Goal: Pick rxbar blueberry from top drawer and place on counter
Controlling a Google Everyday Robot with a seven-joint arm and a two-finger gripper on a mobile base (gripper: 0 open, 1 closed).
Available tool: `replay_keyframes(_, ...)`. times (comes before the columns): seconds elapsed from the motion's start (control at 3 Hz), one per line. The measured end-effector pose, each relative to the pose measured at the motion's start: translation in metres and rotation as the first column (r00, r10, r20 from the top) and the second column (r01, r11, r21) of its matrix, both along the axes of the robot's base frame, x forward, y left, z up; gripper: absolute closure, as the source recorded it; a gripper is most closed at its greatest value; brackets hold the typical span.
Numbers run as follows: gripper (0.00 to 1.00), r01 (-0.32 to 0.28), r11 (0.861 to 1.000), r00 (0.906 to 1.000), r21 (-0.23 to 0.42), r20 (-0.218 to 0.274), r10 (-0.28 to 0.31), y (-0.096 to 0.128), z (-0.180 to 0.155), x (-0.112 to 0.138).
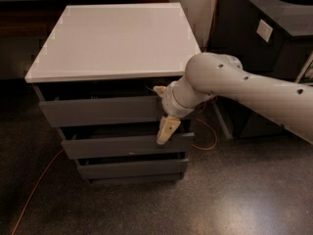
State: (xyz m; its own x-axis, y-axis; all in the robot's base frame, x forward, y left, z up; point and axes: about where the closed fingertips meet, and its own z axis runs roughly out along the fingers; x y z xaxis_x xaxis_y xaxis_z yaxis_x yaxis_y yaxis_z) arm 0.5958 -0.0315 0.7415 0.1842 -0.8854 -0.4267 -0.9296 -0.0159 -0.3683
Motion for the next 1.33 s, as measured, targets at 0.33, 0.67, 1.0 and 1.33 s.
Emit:
replay_keyframes(0.33, 0.00, -0.019, 0.999, 0.9998, 0.030, -0.005, 0.019, 0.021, -0.018, 0.023)
replay_keyframes(0.67, 0.00, -0.034, 0.999, 0.9993, 0.028, -0.016, 0.034, 0.038, -0.037, 0.048)
replay_keyframes(1.0, 0.00, -0.034, 0.999, 0.9990, 0.017, -0.029, 0.035, 0.055, -0.057, 0.076)
replay_keyframes(1.33, 0.00, -0.027, 1.000, 0.9988, -0.008, -0.040, 0.027, 0.070, -0.075, 0.101)
